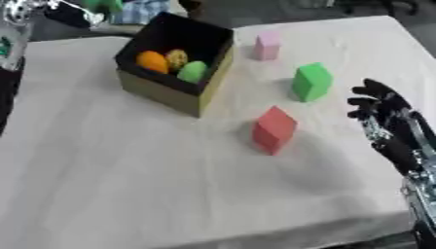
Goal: Pick up objects on the table and place them in the box.
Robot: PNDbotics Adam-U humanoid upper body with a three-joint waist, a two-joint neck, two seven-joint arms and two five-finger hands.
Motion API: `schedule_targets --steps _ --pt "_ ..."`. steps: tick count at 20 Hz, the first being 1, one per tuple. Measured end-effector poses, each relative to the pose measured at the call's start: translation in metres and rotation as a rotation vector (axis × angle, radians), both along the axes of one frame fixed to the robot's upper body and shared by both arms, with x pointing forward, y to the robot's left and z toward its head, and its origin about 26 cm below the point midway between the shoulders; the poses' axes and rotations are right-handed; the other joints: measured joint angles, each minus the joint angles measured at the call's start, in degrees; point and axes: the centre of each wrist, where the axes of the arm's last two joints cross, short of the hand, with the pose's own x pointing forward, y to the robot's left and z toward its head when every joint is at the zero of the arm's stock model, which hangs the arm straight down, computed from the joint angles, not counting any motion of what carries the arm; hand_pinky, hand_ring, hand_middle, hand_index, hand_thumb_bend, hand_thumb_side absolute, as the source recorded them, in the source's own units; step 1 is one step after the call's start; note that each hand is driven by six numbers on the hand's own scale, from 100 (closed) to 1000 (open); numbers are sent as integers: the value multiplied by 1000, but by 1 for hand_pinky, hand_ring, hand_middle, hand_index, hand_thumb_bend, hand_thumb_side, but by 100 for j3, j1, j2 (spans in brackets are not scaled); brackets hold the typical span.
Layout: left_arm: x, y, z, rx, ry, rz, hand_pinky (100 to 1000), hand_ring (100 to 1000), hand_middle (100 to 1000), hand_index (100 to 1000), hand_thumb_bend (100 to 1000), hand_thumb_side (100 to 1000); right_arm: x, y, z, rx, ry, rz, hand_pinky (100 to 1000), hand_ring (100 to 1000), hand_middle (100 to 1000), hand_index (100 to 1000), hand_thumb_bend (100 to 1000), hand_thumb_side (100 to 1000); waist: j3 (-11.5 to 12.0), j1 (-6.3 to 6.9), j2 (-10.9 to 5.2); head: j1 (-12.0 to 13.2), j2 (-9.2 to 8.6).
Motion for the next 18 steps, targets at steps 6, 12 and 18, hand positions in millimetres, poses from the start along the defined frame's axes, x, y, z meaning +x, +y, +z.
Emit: schedule_targets --steps 6,12,18 --pt "11 -31 -34 -1 103 -64 756 635 597 764 353 353 1 1 0 -1 1 4 701 791 806 919 100 457 -74 0 0 15 0" --pt "13 -31 -50 35 113 -49 853 780 771 877 771 647 1 0 -1 -1 3 3 701 791 805 919 100 456 -64 0 0 13 0" --pt "5 -5 -56 3 105 -12 889 814 823 896 894 725 1 0 0 -1 2 1 702 791 806 920 100 448 4 0 0 -13 0"
